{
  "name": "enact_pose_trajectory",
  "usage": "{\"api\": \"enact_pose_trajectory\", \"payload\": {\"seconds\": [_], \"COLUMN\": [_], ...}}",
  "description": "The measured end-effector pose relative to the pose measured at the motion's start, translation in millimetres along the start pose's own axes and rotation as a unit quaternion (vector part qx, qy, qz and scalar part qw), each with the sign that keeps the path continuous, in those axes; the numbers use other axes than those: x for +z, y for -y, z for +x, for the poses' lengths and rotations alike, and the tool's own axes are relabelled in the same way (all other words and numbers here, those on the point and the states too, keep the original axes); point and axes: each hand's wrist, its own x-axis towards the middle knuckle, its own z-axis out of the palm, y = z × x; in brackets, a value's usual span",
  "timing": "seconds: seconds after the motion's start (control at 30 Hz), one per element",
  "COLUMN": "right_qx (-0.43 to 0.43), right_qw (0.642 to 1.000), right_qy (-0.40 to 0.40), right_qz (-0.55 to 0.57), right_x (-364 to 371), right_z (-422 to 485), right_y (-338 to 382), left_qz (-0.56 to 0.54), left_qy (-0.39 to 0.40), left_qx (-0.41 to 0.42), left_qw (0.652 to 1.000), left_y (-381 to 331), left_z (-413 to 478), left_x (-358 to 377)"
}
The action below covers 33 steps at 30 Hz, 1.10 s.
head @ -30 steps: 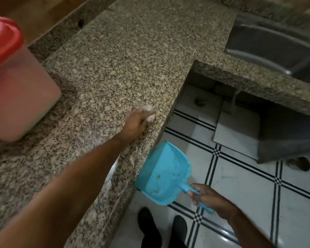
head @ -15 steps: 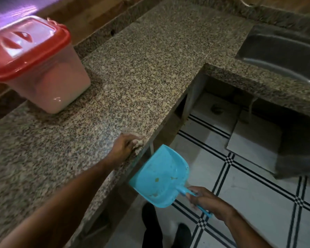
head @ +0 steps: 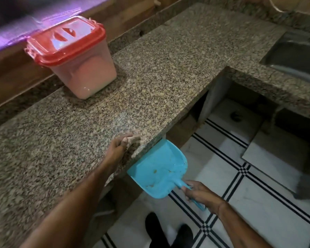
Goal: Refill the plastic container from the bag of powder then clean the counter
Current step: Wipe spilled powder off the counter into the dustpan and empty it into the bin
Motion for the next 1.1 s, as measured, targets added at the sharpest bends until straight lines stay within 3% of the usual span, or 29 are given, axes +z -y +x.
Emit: {"api": "enact_pose_trajectory", "payload": {"seconds": [0.2, 0.4, 0.63, 0.93, 1.1], "right_qx": [0.025, 0.025, 0.016, 0.021, 0.014], "right_qw": [1.000, 1.000, 1.000, 0.999, 0.995], "right_qy": [0.003, 0.002, -0.009, 0.045, 0.082], "right_qz": [-0.018, -0.009, -0.009, -0.018, -0.060], "right_x": [10.4, 12.6, 1.5, -6.9, -16.8], "right_z": [9.2, 12.7, 19.5, 45.4, 56.9], "right_y": [-6.9, -4.5, 11.3, 14.9, 15.1], "left_qz": [-0.079, 0.142, 0.217, 0.409, 0.447], "left_qy": [-0.102, -0.108, -0.119, -0.163, -0.139], "left_qx": [-0.025, 0.055, 0.096, 0.170, 0.152], "left_qw": [0.991, 0.982, 0.964, 0.882, 0.871], "left_y": [7.0, 9.2, 6.0, 2.9, 0.1], "left_z": [7.9, 14.1, 6.6, -2.6, 9.3], "left_x": [14.2, 67.1, 61.2, 77.1, 77.5]}}
